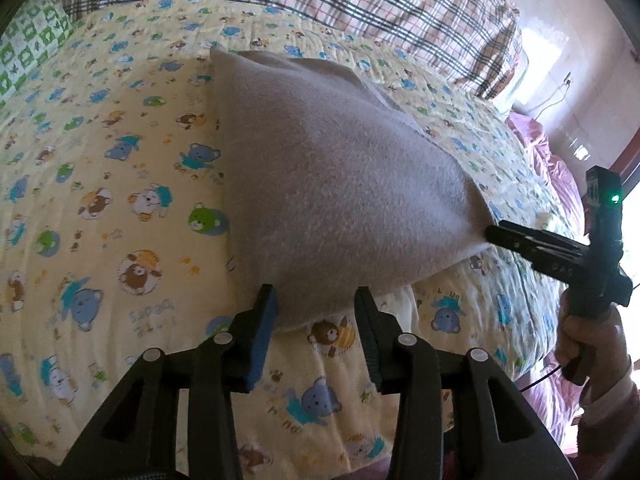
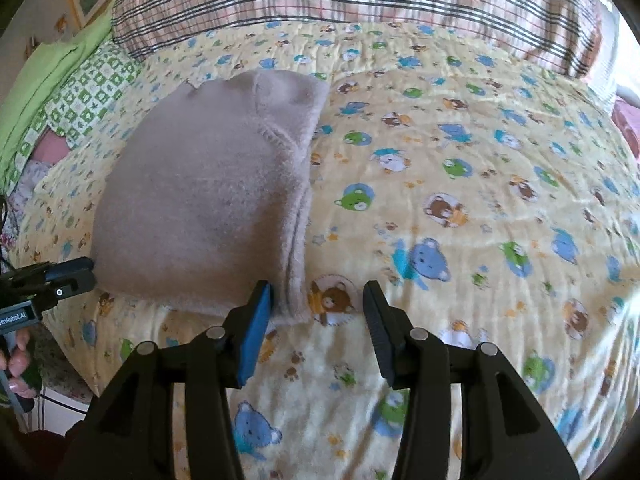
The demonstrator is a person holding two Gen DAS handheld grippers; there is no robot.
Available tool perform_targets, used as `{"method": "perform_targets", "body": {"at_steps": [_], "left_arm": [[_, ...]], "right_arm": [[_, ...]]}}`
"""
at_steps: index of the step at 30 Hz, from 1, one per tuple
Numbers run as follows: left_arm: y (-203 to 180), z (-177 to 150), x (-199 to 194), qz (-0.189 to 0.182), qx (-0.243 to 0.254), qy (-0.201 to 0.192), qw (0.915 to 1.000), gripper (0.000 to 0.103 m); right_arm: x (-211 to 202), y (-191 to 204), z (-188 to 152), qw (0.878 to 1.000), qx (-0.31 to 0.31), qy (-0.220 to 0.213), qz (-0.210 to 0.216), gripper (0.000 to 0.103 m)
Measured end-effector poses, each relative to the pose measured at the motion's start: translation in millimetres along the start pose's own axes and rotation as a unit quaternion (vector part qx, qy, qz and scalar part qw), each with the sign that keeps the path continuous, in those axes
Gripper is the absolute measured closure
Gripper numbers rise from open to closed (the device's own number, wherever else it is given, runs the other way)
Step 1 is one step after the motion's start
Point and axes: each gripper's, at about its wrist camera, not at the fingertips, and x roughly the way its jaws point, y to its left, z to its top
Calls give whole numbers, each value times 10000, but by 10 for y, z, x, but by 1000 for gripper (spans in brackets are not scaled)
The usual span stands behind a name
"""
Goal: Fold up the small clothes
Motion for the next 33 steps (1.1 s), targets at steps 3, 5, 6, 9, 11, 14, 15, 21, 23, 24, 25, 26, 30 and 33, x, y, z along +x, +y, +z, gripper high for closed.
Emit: {"method": "perform_targets", "body": {"at_steps": [3, 5, 6, 9, 11, 14, 15, 21, 23, 24, 25, 26, 30, 33], "left_arm": [[-10, -42, -109, 322, 111, -76, 9994, 45], [-12, -101, -182, 411, 150, -119, 9990, 43], [-7, -125, -214, 441, 149, -140, 9988, 41], [8, -198, -310, 621, 97, -251, 9977, 31], [19, -231, -367, 752, 56, -303, 9967, 25], [56, -264, -431, 833, 12, -354, 9959, 23], [58, -296, -460, 874, 14, -376, 9955, 22], [-17, -511, -526, 1520, 203, -315, 9877, 17], [-67, -578, -516, 1769, 323, -256, 9834, 16], [-94, -606, -508, 1846, 378, -225, 9818, 16], [-122, -625, -496, 1881, 430, -196, 9810, 16], [-147, -634, -488, 1871, 468, -195, 9810, 16], [-195, -579, -475, 1769, 476, -277, 9827, 16], [-181, -487, -438, 1750, 414, -314, 9832, 16]], "right_arm": [[-111, -23, -42, 10000, 67, -36, -39, 54], [-192, -30, -78, 9999, 149, -73, 49, 53], [-242, -33, -100, 9996, 207, -116, 162, 52], [-321, 18, -145, 9990, 204, -235, 321, 41], [-379, 85, -186, 9983, 150, -348, 434, 35], [-448, 194, -248, 9970, 58, -443, 627, 27], [-470, 233, -278, 9968, 22, -459, 655, 24], [-544, 356, -482, 9954, -39, -420, 857, 18], [-557, 403, -550, 9948, -86, -371, 948, 16], [-561, 430, -576, 9947, -124, -362, 955, 16], [-558, 458, -593, 9947, -182, -356, 952, 15], [-547, 481, -597, 9948, -237, -346, 932, 15], [-481, 513, -569, 9944, -235, -358, 968, 14], [-400, 520, -483, 9946, -201, -382, 940, 14]]}}
